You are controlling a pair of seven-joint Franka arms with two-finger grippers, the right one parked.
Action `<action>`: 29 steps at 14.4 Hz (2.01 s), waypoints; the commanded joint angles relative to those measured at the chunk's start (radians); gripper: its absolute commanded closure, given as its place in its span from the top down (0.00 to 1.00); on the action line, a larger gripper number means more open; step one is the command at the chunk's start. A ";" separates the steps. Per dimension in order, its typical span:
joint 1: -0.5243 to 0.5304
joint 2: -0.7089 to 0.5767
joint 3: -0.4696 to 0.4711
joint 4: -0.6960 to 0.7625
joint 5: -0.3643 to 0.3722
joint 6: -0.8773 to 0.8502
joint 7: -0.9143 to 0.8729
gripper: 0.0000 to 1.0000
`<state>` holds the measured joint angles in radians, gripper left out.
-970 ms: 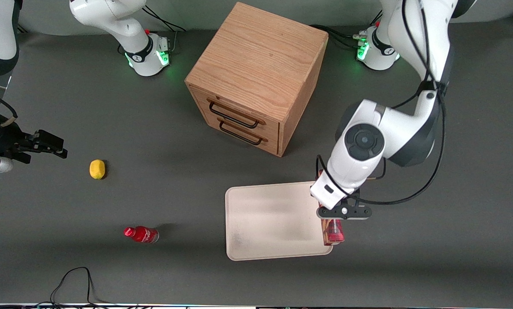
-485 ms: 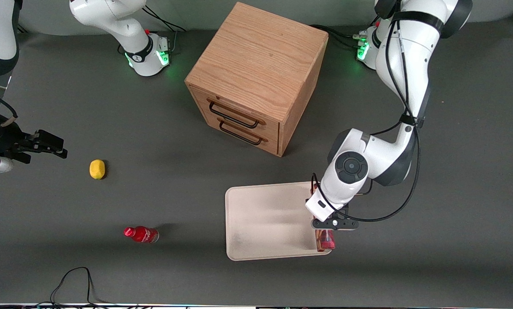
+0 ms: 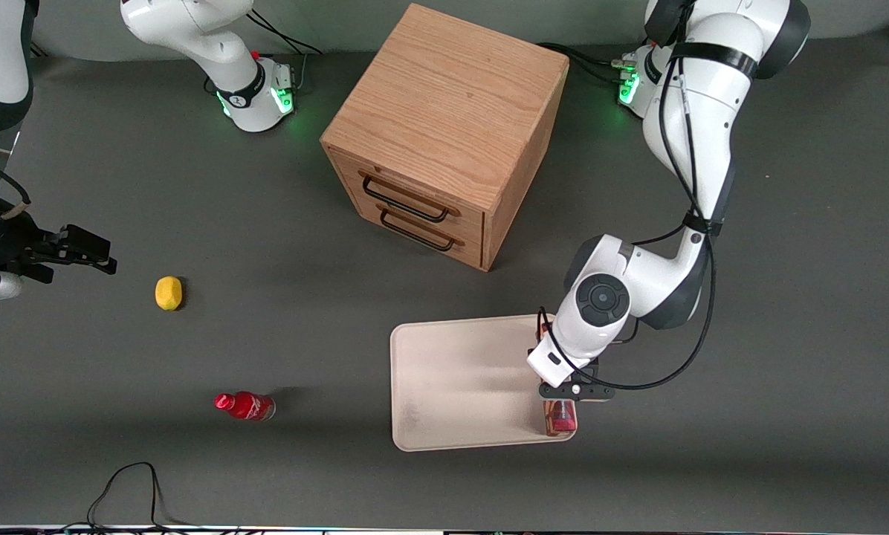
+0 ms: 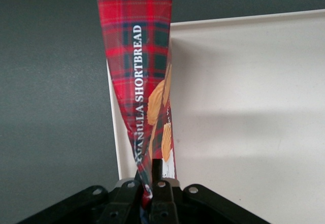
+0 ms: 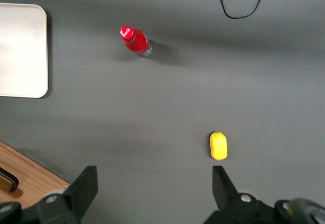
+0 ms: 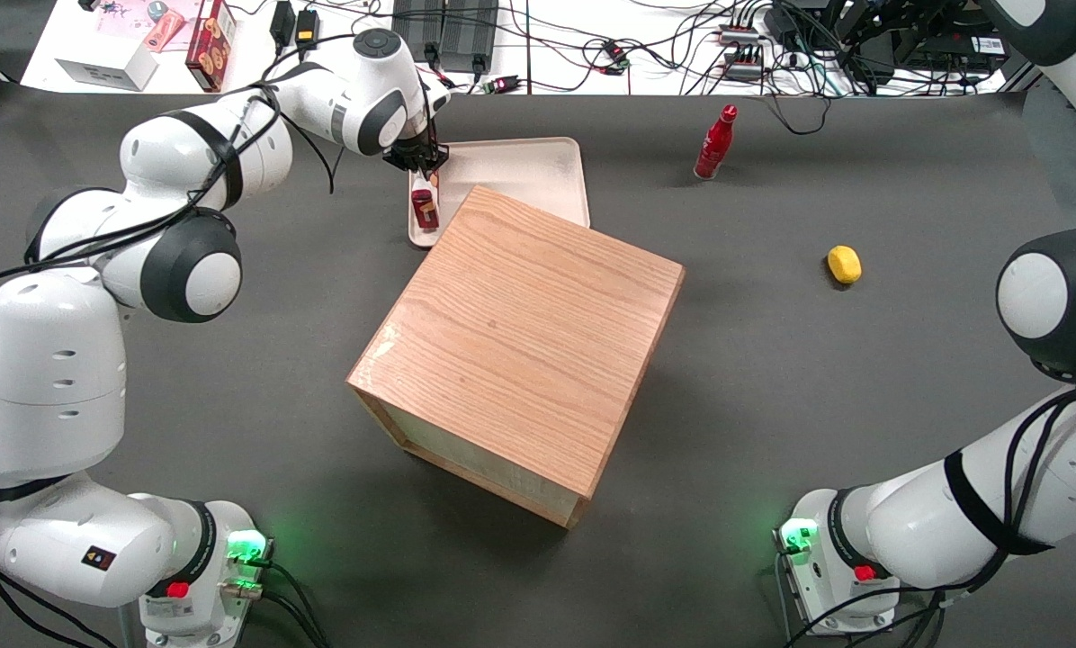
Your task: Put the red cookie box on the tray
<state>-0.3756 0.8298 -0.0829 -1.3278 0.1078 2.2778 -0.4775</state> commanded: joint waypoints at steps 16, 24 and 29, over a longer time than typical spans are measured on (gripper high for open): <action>0.006 -0.490 -0.003 0.006 -0.039 -0.592 -0.024 1.00; 0.180 -0.728 -0.003 -0.027 -0.049 -0.748 0.048 1.00; 0.368 -0.758 -0.003 -0.039 -0.097 -0.748 0.224 1.00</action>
<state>-0.0658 0.1022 -0.0752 -1.3286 0.0384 1.5286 -0.3283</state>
